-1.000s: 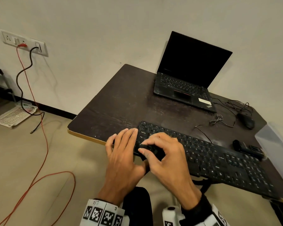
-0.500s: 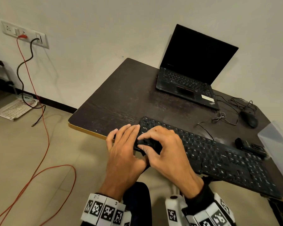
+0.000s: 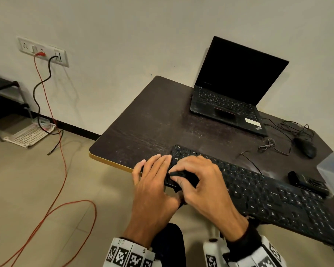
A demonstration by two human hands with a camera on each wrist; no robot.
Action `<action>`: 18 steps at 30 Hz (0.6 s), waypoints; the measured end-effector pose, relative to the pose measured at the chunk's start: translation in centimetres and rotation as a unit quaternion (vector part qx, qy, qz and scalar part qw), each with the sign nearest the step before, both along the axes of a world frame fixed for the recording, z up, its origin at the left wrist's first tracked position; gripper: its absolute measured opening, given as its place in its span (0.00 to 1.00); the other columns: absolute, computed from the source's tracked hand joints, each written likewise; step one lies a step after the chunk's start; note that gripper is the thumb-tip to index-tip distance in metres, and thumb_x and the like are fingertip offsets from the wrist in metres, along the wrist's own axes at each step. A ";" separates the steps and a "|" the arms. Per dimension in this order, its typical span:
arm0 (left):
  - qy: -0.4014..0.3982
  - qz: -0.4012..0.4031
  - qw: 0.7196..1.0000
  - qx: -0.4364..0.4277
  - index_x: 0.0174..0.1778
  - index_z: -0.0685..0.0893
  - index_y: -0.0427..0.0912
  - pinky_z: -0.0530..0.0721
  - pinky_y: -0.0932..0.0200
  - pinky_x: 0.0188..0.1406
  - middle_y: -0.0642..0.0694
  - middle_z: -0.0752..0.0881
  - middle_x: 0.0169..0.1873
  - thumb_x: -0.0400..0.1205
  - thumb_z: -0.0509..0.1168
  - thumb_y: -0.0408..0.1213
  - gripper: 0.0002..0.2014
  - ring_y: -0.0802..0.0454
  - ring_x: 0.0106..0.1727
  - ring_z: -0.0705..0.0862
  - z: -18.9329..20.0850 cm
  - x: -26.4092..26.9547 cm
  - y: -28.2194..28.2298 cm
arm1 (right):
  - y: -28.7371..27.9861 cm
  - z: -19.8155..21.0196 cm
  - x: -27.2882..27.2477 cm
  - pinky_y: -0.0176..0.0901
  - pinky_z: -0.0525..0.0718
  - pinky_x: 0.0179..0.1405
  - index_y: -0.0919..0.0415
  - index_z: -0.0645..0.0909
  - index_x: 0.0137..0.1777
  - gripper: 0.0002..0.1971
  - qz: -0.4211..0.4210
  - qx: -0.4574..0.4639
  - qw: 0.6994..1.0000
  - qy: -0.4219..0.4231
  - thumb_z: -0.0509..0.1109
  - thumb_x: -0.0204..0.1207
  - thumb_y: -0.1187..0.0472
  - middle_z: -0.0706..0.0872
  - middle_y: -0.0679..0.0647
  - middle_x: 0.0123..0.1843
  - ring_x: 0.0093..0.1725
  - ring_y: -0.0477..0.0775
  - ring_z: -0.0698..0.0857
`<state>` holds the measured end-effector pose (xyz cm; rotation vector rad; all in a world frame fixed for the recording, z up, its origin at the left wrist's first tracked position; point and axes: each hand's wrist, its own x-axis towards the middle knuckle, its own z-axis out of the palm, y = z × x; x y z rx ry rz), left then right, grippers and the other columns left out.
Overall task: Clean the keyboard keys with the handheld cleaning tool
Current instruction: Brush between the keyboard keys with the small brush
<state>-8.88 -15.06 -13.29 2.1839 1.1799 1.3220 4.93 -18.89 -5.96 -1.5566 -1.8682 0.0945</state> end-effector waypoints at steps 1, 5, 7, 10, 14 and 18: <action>-0.004 -0.001 1.000 -0.003 0.76 0.85 0.39 0.64 0.41 0.85 0.52 0.87 0.72 0.74 0.65 0.56 0.36 0.52 0.80 0.78 0.0 0.1 0.0 | -0.2 0.0 0.0 0.52 0.81 0.58 0.44 0.92 0.47 0.06 0.011 0.000 1.000 -0.002 0.79 0.74 0.57 0.91 0.34 0.49 0.53 0.43 0.88; 0.009 -0.002 1.000 0.003 0.76 0.84 0.39 0.63 0.42 0.85 0.52 0.86 0.73 0.76 0.65 0.72 0.44 0.52 0.80 0.79 -0.3 0.0 0.2 | 0.9 0.4 1.0 0.52 0.80 0.58 0.43 0.92 0.46 0.05 -0.031 0.009 0.999 -0.002 0.79 0.74 0.55 0.91 0.31 0.47 0.51 0.39 0.86; -0.004 -0.002 1.000 0.000 0.76 0.85 0.39 0.60 0.46 0.87 0.53 0.86 0.73 0.76 0.66 0.67 0.41 0.53 0.81 0.78 -0.1 0.0 0.0 | 0.9 0.5 0.4 0.51 0.81 0.59 0.43 0.92 0.46 0.04 -0.014 -0.005 1.000 0.006 0.79 0.74 0.55 0.92 0.32 0.47 0.51 0.40 0.87; -0.024 0.000 1.000 0.003 0.75 0.86 0.40 0.61 0.45 0.85 0.52 0.87 0.72 0.73 0.64 0.55 0.36 0.55 0.80 0.77 0.0 0.0 0.0 | 0.1 0.4 -0.3 0.44 0.78 0.57 0.44 0.92 0.46 0.04 0.017 -0.011 1.000 0.003 0.79 0.74 0.55 0.92 0.33 0.48 0.51 0.40 0.87; -0.003 0.001 1.000 0.008 0.75 0.85 0.38 0.64 0.42 0.84 0.52 0.87 0.71 0.72 0.66 0.56 0.37 0.52 0.80 0.79 -0.2 0.0 0.1 | 0.0 0.5 0.4 0.46 0.78 0.57 0.43 0.92 0.46 0.05 -0.009 0.000 1.000 0.009 0.79 0.73 0.56 0.91 0.32 0.48 0.51 0.41 0.87; -0.009 0.005 1.000 0.000 0.77 0.84 0.39 0.64 0.39 0.85 0.51 0.86 0.73 0.75 0.63 0.51 0.34 0.53 0.82 0.77 -0.4 0.1 0.1 | -1.7 0.3 -0.4 0.47 0.77 0.57 0.43 0.92 0.47 0.06 0.034 -0.025 0.999 -0.008 0.80 0.75 0.57 0.87 0.35 0.49 0.53 0.42 0.86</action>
